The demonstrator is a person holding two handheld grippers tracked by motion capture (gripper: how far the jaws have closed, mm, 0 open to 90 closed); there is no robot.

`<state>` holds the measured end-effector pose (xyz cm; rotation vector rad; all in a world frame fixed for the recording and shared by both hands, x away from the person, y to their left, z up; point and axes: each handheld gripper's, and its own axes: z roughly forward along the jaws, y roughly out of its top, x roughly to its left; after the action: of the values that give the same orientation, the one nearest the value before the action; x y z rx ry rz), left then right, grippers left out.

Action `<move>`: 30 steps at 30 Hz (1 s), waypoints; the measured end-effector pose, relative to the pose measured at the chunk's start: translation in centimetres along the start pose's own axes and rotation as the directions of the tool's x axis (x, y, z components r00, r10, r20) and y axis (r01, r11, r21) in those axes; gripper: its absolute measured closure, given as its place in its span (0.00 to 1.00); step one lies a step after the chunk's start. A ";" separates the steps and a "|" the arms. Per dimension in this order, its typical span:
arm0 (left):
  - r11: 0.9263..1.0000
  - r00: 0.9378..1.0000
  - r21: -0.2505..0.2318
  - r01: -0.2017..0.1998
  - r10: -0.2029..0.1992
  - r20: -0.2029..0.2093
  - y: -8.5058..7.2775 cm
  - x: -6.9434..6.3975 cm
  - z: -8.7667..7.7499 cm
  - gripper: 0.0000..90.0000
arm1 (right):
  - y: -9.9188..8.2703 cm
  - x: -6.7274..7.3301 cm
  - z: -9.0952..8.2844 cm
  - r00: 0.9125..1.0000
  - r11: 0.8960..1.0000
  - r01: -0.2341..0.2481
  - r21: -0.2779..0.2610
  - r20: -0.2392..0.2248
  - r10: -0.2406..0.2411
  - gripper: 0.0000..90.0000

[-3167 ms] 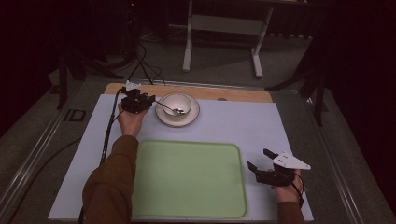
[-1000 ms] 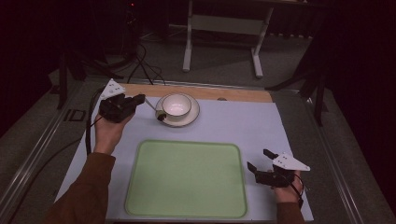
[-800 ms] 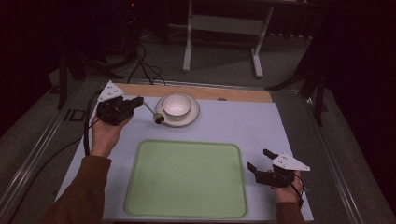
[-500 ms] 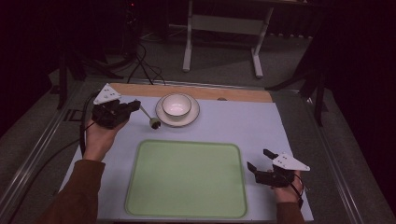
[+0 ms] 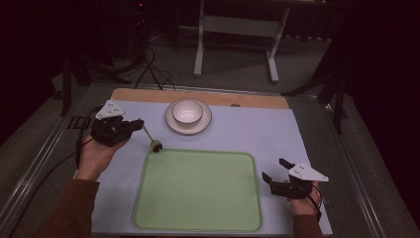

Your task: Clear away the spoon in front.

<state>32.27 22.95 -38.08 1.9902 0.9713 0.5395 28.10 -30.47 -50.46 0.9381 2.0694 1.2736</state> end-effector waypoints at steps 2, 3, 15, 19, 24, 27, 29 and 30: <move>1.000 1.000 0.024 -0.001 0.001 0.002 -0.3 0.0 0.1 1.00 | 0.0 0.0 0.0 1.000 1.000 -0.001 0.001 0.000 0.001 0.18; 0.999 1.000 0.037 0.000 0.000 0.003 -0.4 0.0 0.1 1.00 | 0.0 0.0 0.0 1.000 1.000 -0.001 0.002 0.001 0.001 0.18; 0.993 1.000 0.118 0.021 -0.022 0.009 -0.7 0.0 2.8 1.00 | 0.0 0.0 0.1 1.000 1.000 0.003 0.007 0.002 -0.003 0.18; 0.997 1.000 0.070 0.016 -0.016 0.000 -0.6 0.1 4.2 0.99 | 0.0 0.0 0.1 1.000 1.000 0.004 0.009 0.001 -0.004 0.18; 0.998 0.998 0.018 0.065 -0.066 0.008 -0.8 0.6 5.8 0.99 | 0.0 0.0 0.1 1.000 1.000 0.003 0.009 -0.001 -0.003 0.18; 0.996 0.996 0.008 0.089 -0.089 0.019 -0.8 0.7 6.2 1.00 | 0.0 -0.1 0.1 1.000 1.000 0.002 0.009 -0.003 -0.002 0.18; 0.995 0.994 0.011 0.100 -0.100 0.033 -0.8 0.6 6.2 1.00 | 0.0 -0.1 0.1 1.000 1.000 0.003 0.009 -0.004 -0.003 0.18; 0.994 0.993 0.009 0.107 -0.108 0.045 -0.8 0.5 6.2 1.00 | 0.0 -0.1 0.1 1.000 1.000 0.003 0.009 -0.004 -0.003 0.18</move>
<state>36.37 20.57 -42.16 1.9351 1.0464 0.4302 28.22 -30.45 -50.52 0.9369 2.0807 1.2664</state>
